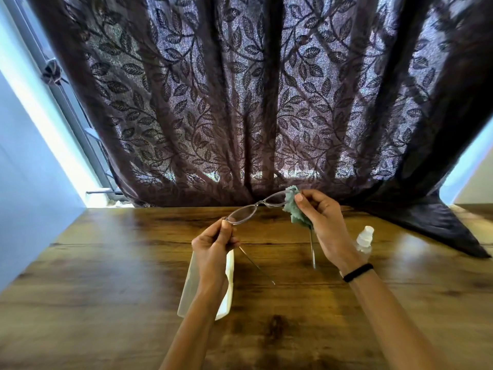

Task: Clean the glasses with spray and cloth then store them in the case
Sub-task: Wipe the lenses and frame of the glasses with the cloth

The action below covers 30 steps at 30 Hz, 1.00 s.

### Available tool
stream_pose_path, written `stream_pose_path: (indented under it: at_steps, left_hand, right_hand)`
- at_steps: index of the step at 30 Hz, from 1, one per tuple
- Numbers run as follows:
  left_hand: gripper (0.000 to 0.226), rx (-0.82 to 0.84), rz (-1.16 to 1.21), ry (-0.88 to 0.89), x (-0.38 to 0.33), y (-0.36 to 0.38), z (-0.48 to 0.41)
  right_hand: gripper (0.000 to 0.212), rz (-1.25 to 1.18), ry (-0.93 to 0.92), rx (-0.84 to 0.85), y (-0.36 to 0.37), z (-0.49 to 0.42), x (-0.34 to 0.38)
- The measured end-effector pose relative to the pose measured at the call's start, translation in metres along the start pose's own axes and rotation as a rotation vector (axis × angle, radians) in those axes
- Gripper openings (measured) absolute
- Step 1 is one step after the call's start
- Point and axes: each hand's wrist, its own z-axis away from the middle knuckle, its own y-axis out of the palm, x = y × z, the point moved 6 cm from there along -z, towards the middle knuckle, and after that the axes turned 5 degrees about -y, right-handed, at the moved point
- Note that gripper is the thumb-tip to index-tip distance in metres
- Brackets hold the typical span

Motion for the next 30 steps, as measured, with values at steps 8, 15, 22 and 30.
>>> stream_pose_path:
  at_steps: [8, 15, 22, 30]
  left_hand:
    - [0.014, -0.101, 0.197, -0.038, 0.002, -0.002, 0.0]
    - [0.017, -0.177, 0.343, -0.053, 0.0, -0.001, -0.003]
    - [0.016, -0.175, 0.302, -0.069, 0.006, -0.006, -0.003]
    - [0.018, -0.027, 0.044, -0.031, 0.01, -0.017, -0.001]
  right_hand:
    - [0.022, 0.009, 0.045, -0.076, -0.009, 0.009, -0.015]
    - [0.019, -0.123, 0.159, -0.195, -0.012, 0.028, -0.043]
    - [0.025, -0.19, 0.234, -0.255, -0.014, 0.045, -0.062]
    - [0.014, 0.094, 0.049, -0.197, -0.027, 0.022, -0.033]
